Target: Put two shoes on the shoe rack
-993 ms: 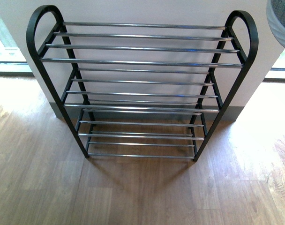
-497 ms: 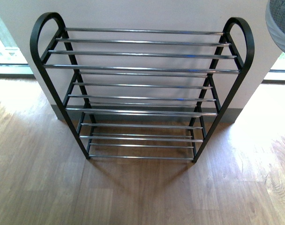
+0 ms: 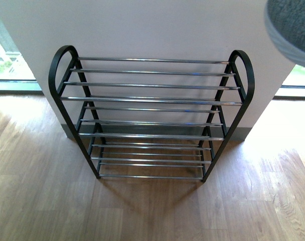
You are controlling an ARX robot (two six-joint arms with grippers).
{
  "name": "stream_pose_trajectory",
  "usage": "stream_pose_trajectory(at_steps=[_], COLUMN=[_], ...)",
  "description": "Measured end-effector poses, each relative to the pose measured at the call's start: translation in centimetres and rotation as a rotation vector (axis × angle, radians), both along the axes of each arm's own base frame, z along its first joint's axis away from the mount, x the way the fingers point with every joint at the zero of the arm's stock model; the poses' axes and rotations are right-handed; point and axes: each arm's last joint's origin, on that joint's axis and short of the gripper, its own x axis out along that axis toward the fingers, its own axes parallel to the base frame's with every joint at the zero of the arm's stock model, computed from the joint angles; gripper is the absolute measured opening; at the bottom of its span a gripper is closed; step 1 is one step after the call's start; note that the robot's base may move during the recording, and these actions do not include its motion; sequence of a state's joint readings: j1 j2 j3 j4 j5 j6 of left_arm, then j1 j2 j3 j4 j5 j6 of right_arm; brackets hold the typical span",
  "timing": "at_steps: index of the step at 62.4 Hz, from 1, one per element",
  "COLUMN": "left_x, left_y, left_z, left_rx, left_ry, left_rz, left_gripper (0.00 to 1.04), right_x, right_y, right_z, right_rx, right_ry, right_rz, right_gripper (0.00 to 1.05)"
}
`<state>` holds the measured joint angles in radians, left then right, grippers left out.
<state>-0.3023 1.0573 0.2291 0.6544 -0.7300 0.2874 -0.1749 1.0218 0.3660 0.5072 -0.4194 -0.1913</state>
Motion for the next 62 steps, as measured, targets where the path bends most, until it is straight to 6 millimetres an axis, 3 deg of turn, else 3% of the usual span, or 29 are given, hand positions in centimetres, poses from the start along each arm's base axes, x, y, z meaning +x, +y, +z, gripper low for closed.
stream_pose_trajectory(at_steps=[11, 26, 51, 62], left_x=[0.0, 0.0, 0.0, 0.0], left_y=[0.0, 0.0, 0.0, 0.0], left_z=[0.0, 0.0, 0.0, 0.0], left_rx=[0.000, 0.000, 0.000, 0.000], left_ry=[0.000, 0.000, 0.000, 0.000], left_rz=[0.000, 0.000, -0.001, -0.001], left_gripper=[0.02, 0.02, 0.02, 0.02], right_x=[2.4, 8.8, 15.5, 18.8], right_y=[1.0, 3.3, 9.2, 11.2], right_z=[0.5, 1.8, 0.2, -1.8], right_rx=[0.158, 0.436, 0.631, 0.672], right_ry=[0.173, 0.390, 0.575, 0.635], right_rz=[-0.041, -0.179, -0.329, -0.395], right_gripper=[0.01, 0.01, 0.01, 0.01])
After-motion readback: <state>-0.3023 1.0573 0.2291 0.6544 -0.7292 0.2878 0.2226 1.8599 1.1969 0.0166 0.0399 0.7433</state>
